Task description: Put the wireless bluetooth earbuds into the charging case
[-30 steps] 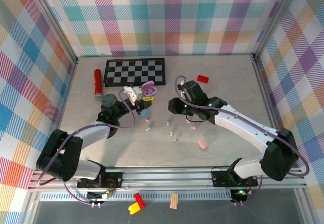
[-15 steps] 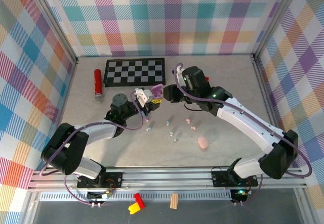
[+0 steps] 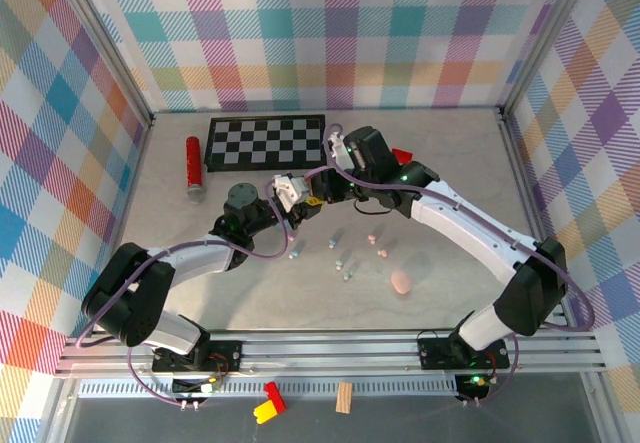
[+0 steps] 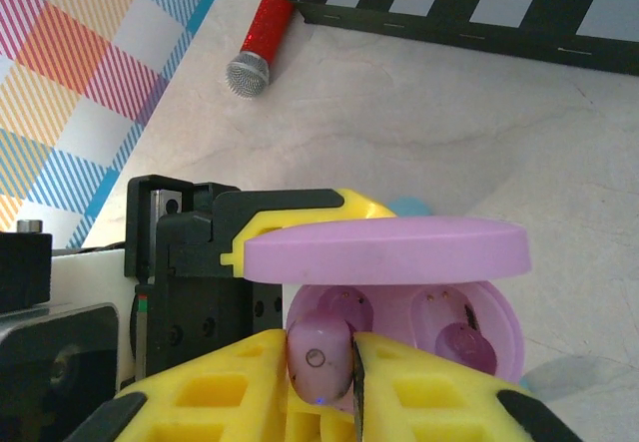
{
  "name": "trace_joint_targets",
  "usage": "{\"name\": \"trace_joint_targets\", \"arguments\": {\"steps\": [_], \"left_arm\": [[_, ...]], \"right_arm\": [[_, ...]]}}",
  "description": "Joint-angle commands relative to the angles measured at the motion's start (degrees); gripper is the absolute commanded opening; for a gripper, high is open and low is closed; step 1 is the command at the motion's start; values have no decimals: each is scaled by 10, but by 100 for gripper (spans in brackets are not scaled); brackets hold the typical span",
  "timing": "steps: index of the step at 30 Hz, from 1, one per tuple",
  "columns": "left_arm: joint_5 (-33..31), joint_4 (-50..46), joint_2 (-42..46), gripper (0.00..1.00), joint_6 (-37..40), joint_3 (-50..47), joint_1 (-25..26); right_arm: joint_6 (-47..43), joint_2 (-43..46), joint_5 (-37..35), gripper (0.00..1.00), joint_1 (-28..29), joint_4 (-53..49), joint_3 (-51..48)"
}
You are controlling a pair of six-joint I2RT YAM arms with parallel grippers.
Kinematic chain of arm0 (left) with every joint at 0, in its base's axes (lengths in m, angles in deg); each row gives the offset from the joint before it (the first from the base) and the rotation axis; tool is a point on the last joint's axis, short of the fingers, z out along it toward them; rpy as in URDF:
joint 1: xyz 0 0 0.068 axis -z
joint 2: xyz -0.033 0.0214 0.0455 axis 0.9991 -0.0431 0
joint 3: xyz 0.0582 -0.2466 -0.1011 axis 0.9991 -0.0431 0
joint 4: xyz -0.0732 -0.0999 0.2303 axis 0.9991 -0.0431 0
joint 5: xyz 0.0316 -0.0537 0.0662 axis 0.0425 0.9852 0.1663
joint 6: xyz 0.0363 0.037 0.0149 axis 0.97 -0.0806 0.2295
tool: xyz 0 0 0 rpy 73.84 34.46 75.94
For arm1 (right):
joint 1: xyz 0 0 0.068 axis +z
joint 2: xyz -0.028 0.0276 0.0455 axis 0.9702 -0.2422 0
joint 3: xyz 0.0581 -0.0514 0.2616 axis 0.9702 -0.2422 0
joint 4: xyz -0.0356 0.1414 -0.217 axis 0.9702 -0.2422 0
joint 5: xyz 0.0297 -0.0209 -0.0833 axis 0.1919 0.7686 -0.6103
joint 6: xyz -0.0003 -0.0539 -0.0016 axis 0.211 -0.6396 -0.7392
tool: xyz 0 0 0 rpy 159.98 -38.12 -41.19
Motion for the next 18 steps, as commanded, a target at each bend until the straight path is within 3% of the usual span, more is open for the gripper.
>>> {"name": "trace_joint_targets", "arguments": {"steps": [1, 18], "left_arm": [[4, 1, 1, 34, 14, 19, 8], [12, 8, -2, 34, -2, 17, 8]], "right_arm": [[-14, -11, 14, 23, 0, -7, 21], [-16, -3, -47, 21, 0, 8, -6]]}}
